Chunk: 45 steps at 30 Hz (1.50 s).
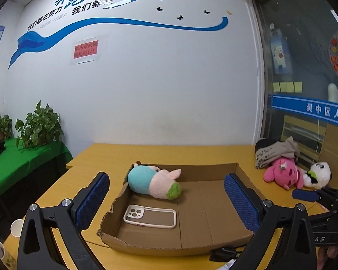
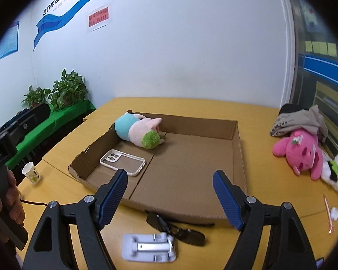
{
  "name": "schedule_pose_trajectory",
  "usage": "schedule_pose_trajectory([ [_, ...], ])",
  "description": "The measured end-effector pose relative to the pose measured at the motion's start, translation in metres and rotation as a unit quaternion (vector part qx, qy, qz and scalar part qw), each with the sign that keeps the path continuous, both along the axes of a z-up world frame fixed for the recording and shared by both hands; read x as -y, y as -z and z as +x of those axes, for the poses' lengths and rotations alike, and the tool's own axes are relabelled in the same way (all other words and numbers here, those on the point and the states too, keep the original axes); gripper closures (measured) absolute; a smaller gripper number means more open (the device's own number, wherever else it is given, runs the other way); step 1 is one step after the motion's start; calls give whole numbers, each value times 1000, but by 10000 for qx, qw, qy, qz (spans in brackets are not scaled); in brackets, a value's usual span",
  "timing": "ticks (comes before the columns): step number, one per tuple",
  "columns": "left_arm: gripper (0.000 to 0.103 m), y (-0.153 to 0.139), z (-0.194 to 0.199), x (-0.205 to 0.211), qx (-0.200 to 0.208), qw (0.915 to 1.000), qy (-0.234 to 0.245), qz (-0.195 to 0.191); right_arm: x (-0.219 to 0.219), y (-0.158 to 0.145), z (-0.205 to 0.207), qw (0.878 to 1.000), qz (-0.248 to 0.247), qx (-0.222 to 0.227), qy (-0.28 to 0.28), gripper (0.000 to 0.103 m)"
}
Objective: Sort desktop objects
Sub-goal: 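Withdraw both tools from the box toward the table items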
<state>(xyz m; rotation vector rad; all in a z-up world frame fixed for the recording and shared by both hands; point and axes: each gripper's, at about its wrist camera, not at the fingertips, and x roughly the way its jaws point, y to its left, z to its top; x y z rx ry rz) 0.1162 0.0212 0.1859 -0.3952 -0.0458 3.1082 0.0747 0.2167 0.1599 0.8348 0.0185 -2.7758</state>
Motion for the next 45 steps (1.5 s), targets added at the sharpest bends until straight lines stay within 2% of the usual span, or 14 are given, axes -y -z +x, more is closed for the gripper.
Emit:
schedule_pose_trajectory([
  [10,0,10,10,-28,253,9991,300,-179,-22,1,22,9998,-1,-89,184,25],
  [14,0,18,9,-25,375,9983,453,-33,-21,4,26,9995,153,-99,247,25],
  [24,0,43,8,-18,696,9967,401,91,-14,18,24,9992,379,29,134,25],
  [26,0,48,7,-15,787,9960,387,147,-7,20,22,9979,624,-21,197,25],
  [32,0,55,4,-7,1033,9941,325,46,11,29,13,9981,606,111,-11,25],
  [37,0,64,6,2,1069,9925,508,321,19,33,14,9974,696,148,-130,25],
  [40,0,72,11,3,1326,9879,739,310,16,38,19,9969,477,378,-506,25],
  [43,0,82,22,5,1599,9813,1054,185,6,50,41,9913,413,527,-1131,25],
  [45,0,95,29,7,1979,9713,1312,161,-3,64,62,9851,546,638,-1501,25],
])
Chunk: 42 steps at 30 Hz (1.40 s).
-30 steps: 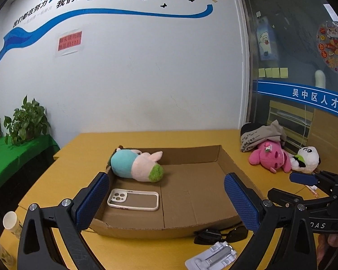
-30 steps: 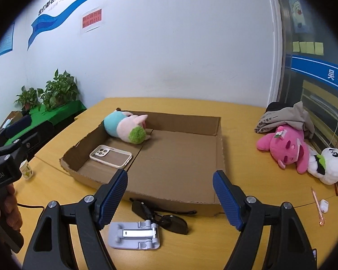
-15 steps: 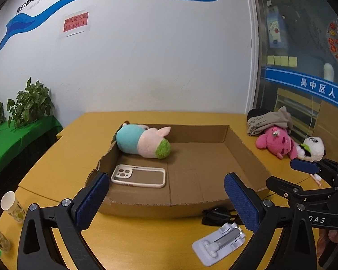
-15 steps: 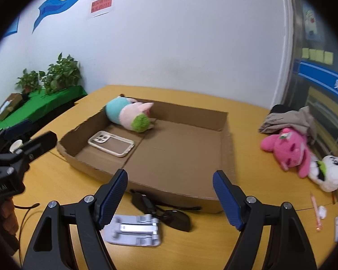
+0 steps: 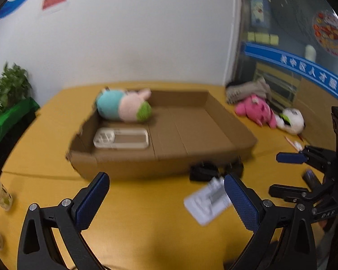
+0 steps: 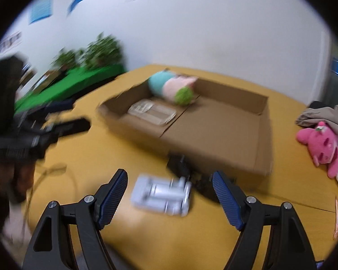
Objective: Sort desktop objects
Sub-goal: 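Close both tools on the black UGREEN box from either side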
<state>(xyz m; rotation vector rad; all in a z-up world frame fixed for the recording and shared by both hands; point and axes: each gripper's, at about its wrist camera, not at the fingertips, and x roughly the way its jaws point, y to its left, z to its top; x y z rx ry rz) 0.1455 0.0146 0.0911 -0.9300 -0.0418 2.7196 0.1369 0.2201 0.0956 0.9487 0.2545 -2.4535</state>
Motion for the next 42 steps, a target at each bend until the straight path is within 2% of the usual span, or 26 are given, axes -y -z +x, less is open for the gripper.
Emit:
schedule_pose_trajectory([
  [4,0,34,15,-5,798,9958,424,132,-11,36,32,9970,560,410,-345,25],
  [7,0,57,24,-18,1108,9917,644,50,-16,63,54,9928,684,766,-611,25],
  [9,0,66,27,-26,1340,9874,828,130,-21,78,64,9908,436,1077,-690,25],
  [11,0,80,28,-33,1787,9754,1176,539,-31,84,70,9882,-150,1344,-720,25],
  [13,0,88,30,-39,2002,9695,1295,571,-37,88,72,9861,-418,1465,-655,25],
  [17,1,94,33,-49,2158,9644,1412,578,-32,85,80,9865,-366,1388,-788,25],
  [20,9,103,34,-61,2351,9581,1536,571,-27,84,86,9835,-307,1434,-1055,25],
  [23,14,112,31,-57,2629,9444,1637,1104,-25,88,87,9815,-456,1510,-1085,25],
  [27,18,111,33,-57,2646,9432,1617,1192,-23,89,94,9784,-570,1607,-1172,25],
  [33,18,109,34,-54,2652,9430,1604,1216,-22,90,107,9732,-444,1739,-1438,25],
  [35,18,110,35,-54,2620,9441,1561,1254,-16,94,105,9704,-547,1822,-1488,25],
  [36,20,111,34,-54,2606,9445,1532,1285,-14,96,104,9690,-629,1879,-1478,22],
  [39,27,115,33,-52,2666,9398,1533,1491,-8,102,101,9667,-716,2024,-1394,20],
  [42,27,116,31,-52,2661,9393,1510,1553,-3,102,107,9656,-542,2048,-1510,20],
])
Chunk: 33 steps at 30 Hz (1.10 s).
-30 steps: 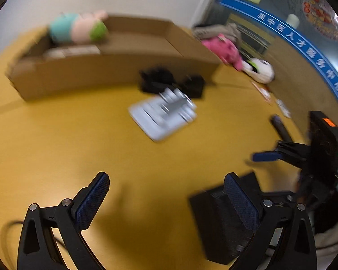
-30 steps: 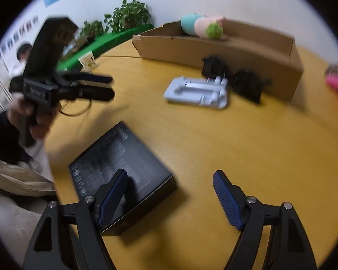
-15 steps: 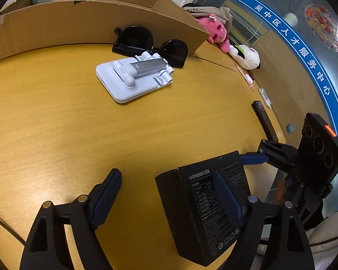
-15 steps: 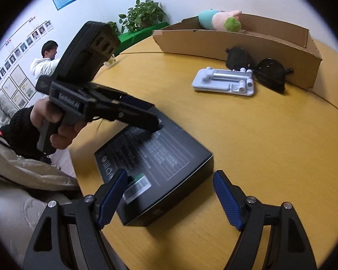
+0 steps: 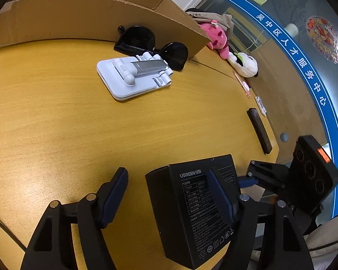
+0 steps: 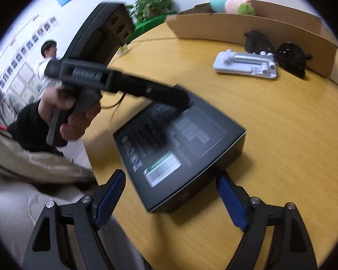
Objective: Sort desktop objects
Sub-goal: 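Close both tools on the black UGREEN box from either side, then lift the black UGREEN box with both tools and carry it over the cardboard box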
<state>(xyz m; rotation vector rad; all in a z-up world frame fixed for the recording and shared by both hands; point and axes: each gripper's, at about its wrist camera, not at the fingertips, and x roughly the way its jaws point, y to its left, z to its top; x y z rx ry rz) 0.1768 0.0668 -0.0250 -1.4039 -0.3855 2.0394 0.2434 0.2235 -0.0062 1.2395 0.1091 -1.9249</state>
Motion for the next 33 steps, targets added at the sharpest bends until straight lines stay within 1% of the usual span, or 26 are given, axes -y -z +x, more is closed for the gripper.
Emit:
schedule_pose_trajectory([
  [3,27,-1,1,-1,8,10000,16,-14,7,-1,6,9995,241,-133,-166,20],
  [4,26,0,2,-3,33,9999,95,15,11,1,7,9991,350,-185,-165,20],
  [6,25,0,6,-10,7,9995,302,-31,15,7,3,9983,529,-238,-52,20],
  [8,22,-1,11,-16,-64,9989,447,-105,18,7,0,9982,496,-346,58,21],
  [10,21,-2,13,-18,-131,9989,416,-159,20,8,-3,9983,453,-352,135,21],
  [14,23,-2,10,-13,-171,9995,246,-107,19,9,-8,9984,377,-372,216,21],
  [18,23,-3,10,-9,-218,9994,237,-149,25,9,-10,9977,381,-464,321,22],
  [22,24,-5,14,-8,-395,9988,175,-242,28,9,-10,9967,334,-576,464,23],
  [28,24,-10,7,7,-450,9986,7,-269,41,4,-20,9956,375,-704,496,28],
  [30,24,-13,6,10,-508,9983,-53,-274,42,-1,-25,9947,323,-749,624,33],
  [33,27,-15,2,17,-527,9983,-127,-199,46,-8,-32,9939,381,-798,664,36],
])
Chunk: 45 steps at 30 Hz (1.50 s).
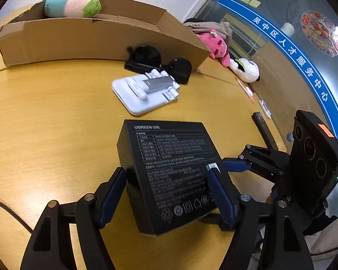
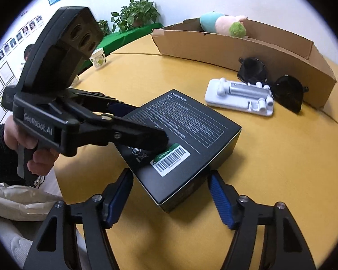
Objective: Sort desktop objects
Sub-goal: 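Lift the black UGREEN box with both tools and carry it over the cardboard box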
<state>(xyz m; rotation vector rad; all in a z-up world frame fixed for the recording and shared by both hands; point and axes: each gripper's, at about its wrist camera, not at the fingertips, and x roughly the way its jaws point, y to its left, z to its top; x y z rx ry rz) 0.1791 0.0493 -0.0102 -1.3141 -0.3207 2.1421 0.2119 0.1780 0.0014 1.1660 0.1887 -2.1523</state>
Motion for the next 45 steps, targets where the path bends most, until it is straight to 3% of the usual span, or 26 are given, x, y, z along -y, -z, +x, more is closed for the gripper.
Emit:
schedule_pose_trajectory([
  [9,29,-9,-16,15,-141,9998,-115,-58,19,-6,-18,9993,305,-201,-69,37],
  [16,30,-43,-30,26,-551,9977,-352,-175,31,-31,-39,9983,163,-552,-46,37],
  [28,30,-91,-66,10,-1115,9932,-301,-143,21,-73,-77,9946,240,-1001,136,37],
  [38,31,-154,-121,-2,-1819,9824,-310,-290,18,-120,-125,9865,372,-1585,160,37],
  [45,29,-184,-161,-10,-2072,9774,-193,-361,4,-150,-163,9821,15,-1866,269,37],
])
